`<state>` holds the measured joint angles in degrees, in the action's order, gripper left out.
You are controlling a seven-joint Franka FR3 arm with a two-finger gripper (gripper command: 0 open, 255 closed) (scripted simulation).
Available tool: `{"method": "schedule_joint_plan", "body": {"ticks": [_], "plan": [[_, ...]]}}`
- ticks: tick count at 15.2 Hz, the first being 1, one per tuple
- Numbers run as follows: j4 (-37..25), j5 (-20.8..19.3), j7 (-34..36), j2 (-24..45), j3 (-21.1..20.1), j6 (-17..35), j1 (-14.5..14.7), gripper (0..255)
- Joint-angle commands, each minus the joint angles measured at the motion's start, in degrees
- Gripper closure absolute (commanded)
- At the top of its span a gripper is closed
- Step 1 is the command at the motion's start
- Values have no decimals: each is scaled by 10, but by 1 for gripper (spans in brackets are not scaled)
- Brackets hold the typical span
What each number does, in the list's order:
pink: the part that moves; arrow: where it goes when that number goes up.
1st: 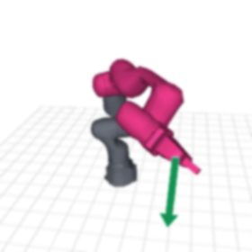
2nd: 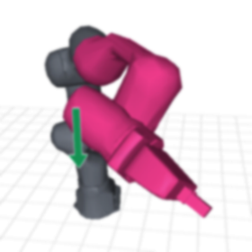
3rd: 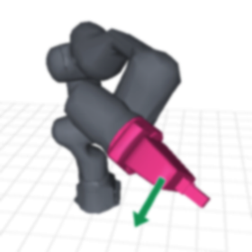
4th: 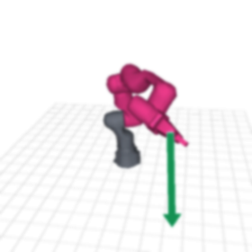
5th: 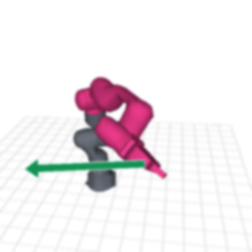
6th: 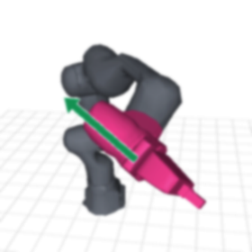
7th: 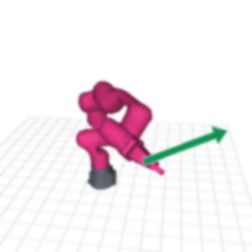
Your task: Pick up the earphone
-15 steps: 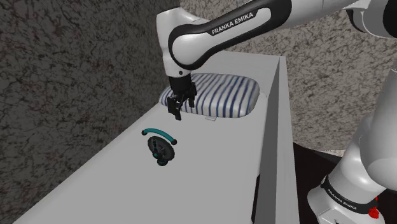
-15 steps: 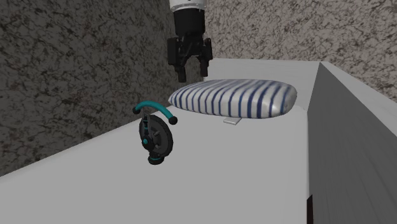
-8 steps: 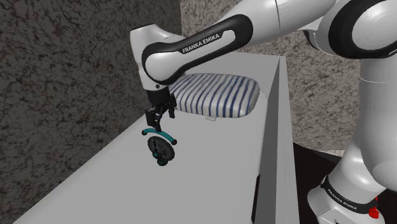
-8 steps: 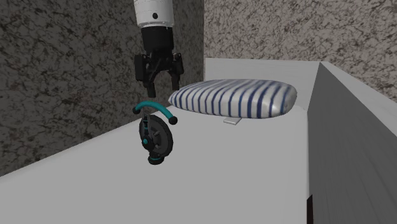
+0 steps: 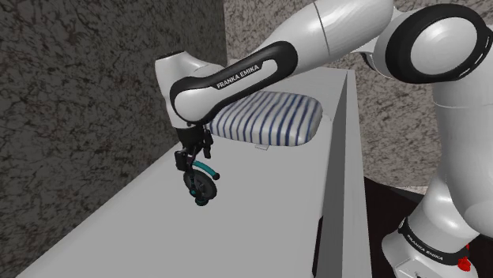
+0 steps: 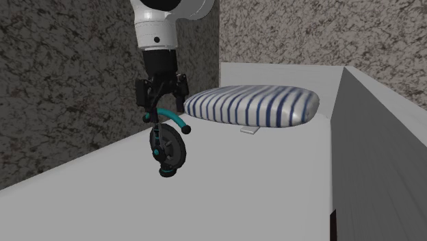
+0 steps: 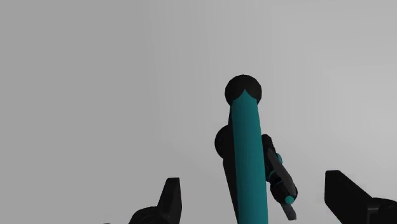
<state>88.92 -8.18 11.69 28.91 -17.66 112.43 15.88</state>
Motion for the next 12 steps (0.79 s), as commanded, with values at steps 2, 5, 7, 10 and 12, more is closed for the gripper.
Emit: {"method": "schedule_joint_plan", "body": {"ticks": [2,5,7,10,12], "plan": [[6,-1,0,4,1,10,0,0],[7,-1,0,3,1,10,-1,255],[7,-1,0,3,1,10,0,255],[8,-1,0,2,1,11,-1,255],[6,-1,0,4,1,10,0,255]]}}
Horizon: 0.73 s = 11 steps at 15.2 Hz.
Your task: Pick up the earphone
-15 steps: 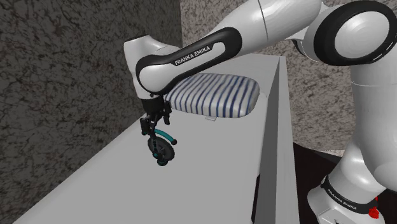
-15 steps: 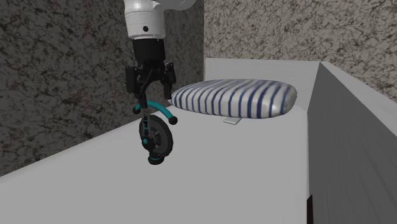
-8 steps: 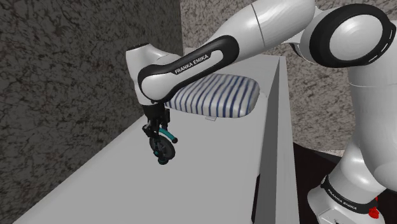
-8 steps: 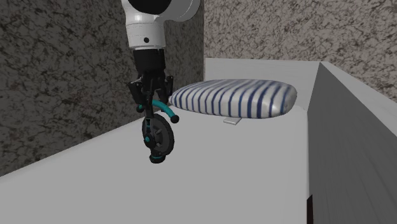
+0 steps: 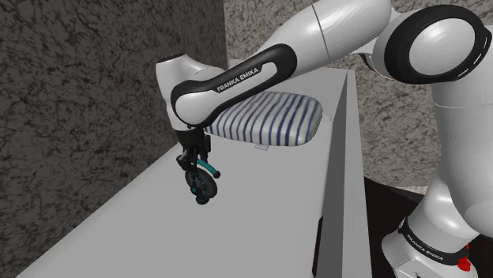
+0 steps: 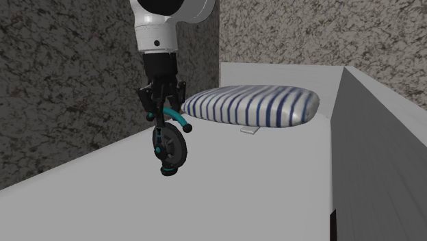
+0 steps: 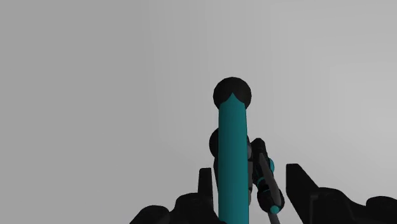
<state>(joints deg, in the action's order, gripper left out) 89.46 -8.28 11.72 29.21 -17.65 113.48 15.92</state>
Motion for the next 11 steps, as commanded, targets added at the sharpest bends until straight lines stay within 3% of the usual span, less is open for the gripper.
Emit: {"method": "schedule_joint_plan", "body": {"ticks": [1,11], "plan": [[-3,0,-1,-2,0,-7,-1,255],[-48,9,-5,-24,-4,-72,-1,255]]}}
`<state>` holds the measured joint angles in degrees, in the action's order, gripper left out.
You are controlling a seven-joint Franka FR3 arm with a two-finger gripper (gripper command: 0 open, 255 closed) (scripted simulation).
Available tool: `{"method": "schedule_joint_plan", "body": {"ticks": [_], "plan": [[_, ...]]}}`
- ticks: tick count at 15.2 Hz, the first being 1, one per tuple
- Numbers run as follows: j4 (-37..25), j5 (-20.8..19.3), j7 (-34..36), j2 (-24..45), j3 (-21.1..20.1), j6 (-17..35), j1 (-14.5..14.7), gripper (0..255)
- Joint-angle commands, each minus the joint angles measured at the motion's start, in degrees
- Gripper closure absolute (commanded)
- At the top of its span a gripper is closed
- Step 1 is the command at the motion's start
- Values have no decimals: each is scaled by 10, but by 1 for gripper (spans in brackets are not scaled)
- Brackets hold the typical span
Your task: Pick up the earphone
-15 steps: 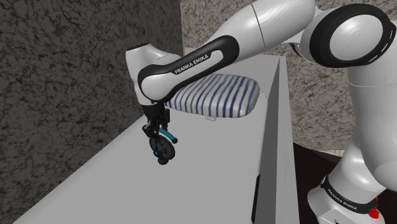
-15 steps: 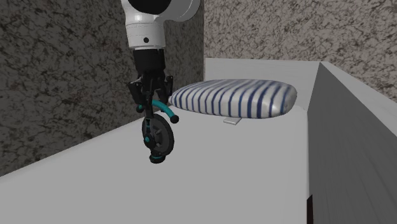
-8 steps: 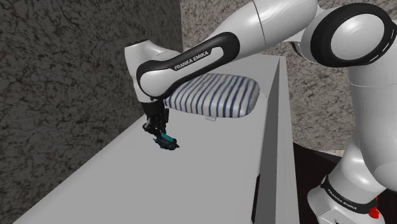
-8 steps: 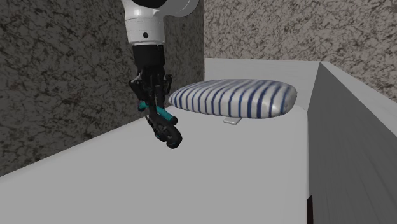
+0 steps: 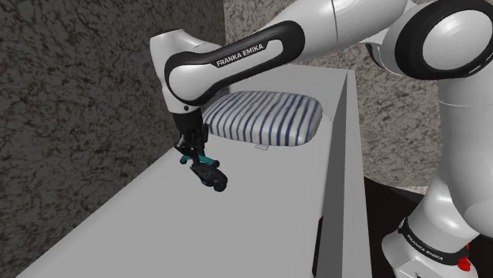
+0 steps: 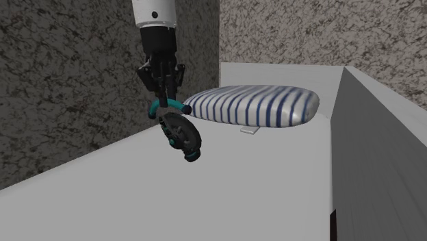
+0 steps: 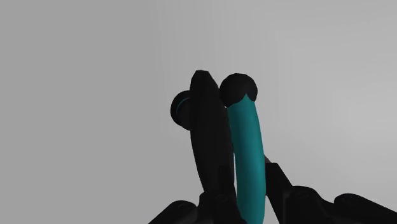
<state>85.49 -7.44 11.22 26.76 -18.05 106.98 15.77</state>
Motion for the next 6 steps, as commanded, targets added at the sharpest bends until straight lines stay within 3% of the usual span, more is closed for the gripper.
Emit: {"method": "schedule_joint_plan", "body": {"ticks": [1,6], "plan": [[-14,1,-1,-1,0,-14,1,255],[-32,2,-2,-5,-1,-36,1,255]]}}
